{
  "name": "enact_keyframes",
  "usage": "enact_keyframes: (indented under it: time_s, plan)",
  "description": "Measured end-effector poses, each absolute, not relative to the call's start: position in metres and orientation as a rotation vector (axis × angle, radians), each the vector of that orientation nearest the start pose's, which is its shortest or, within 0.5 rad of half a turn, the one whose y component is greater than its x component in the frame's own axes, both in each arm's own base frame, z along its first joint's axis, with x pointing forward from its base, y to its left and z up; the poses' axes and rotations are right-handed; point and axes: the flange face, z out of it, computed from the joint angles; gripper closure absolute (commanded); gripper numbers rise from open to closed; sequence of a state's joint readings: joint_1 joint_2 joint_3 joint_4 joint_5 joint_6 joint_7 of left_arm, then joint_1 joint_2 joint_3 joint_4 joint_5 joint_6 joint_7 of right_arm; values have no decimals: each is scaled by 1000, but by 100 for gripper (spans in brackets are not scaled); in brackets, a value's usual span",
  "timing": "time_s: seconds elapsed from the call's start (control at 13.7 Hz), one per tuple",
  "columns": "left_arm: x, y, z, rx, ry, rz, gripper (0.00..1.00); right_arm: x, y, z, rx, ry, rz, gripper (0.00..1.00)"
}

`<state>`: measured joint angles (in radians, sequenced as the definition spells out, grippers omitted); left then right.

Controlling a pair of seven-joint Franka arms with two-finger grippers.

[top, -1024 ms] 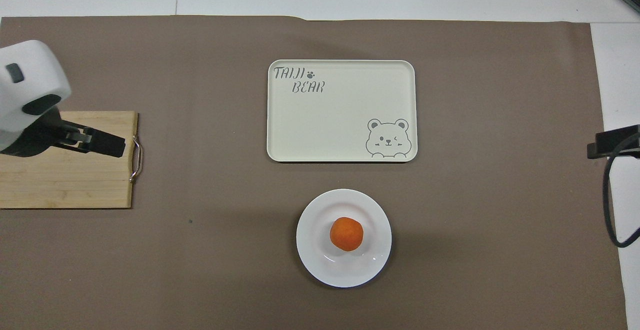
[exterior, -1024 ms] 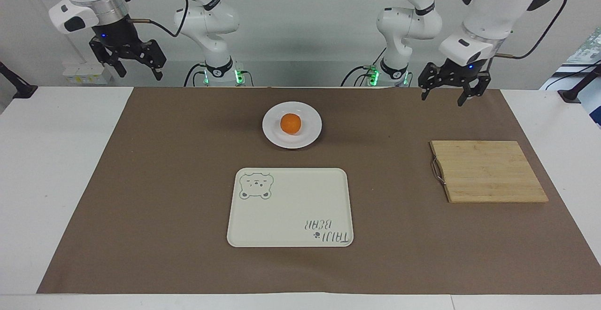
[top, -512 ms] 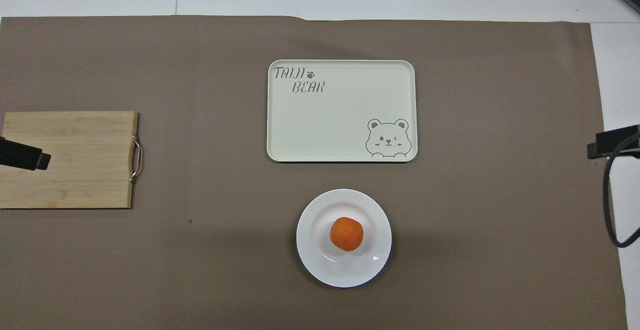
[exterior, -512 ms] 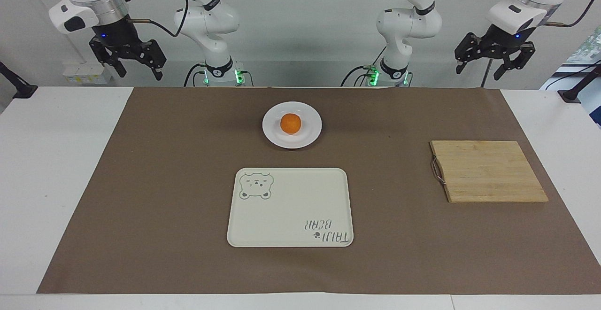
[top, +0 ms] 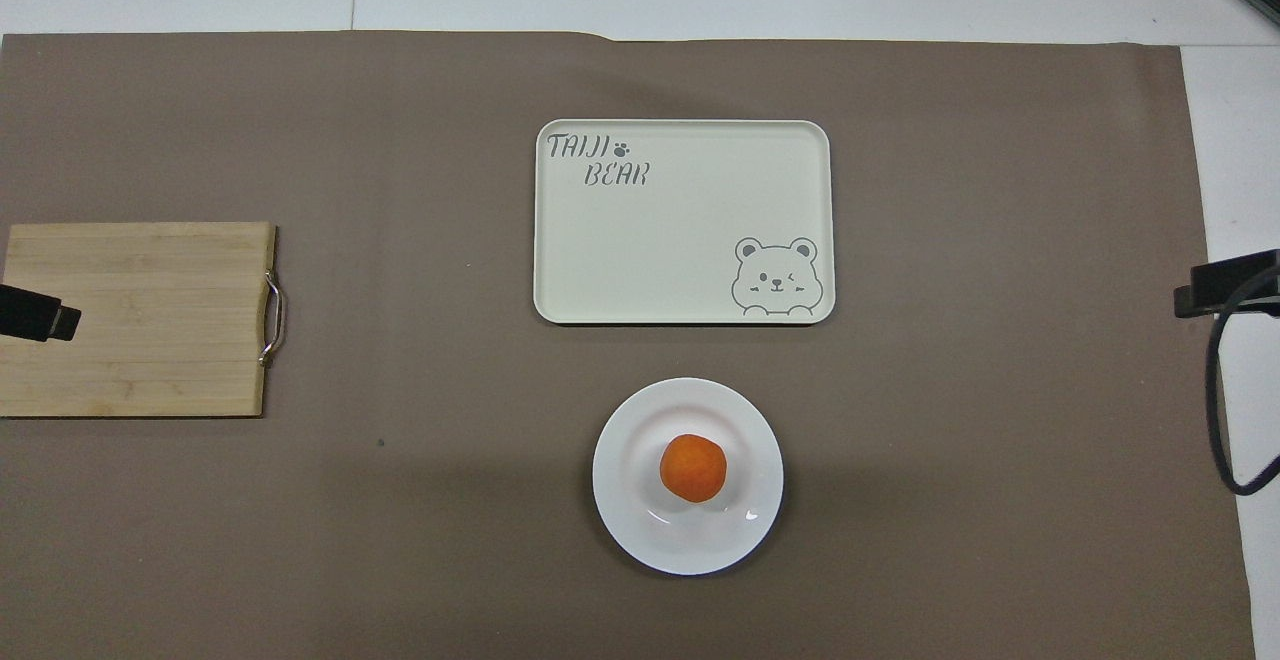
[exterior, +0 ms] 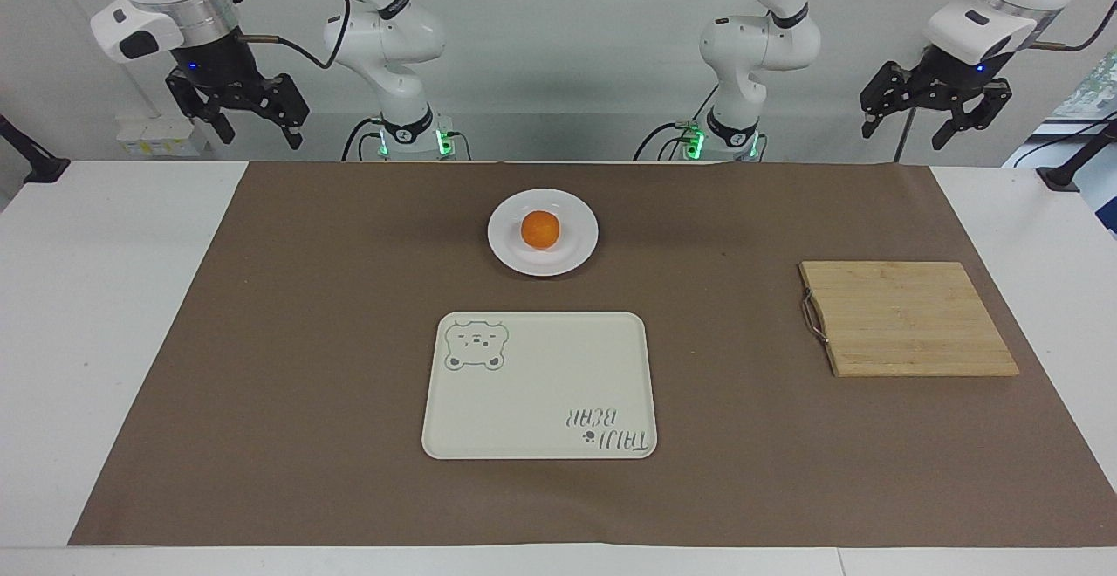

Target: Place orange and plate with both arms

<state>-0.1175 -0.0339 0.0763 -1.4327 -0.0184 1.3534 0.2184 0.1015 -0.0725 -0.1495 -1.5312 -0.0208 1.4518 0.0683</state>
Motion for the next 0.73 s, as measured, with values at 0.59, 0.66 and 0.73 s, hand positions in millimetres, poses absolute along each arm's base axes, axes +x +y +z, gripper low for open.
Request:
enact_keyframes:
  time_s: [0.59,0.66,0.73]
  plan:
    - [518,-27,688,-3148,318,65,0,518,-31,671,-3146,186,12,0]
    - [518,-27,688,-3148,317,65,0,518,-31,671,-3146,186,12,0]
    - [518,-28,688,-3148,317,65,0,518,-31,671,-3146,186,12,0]
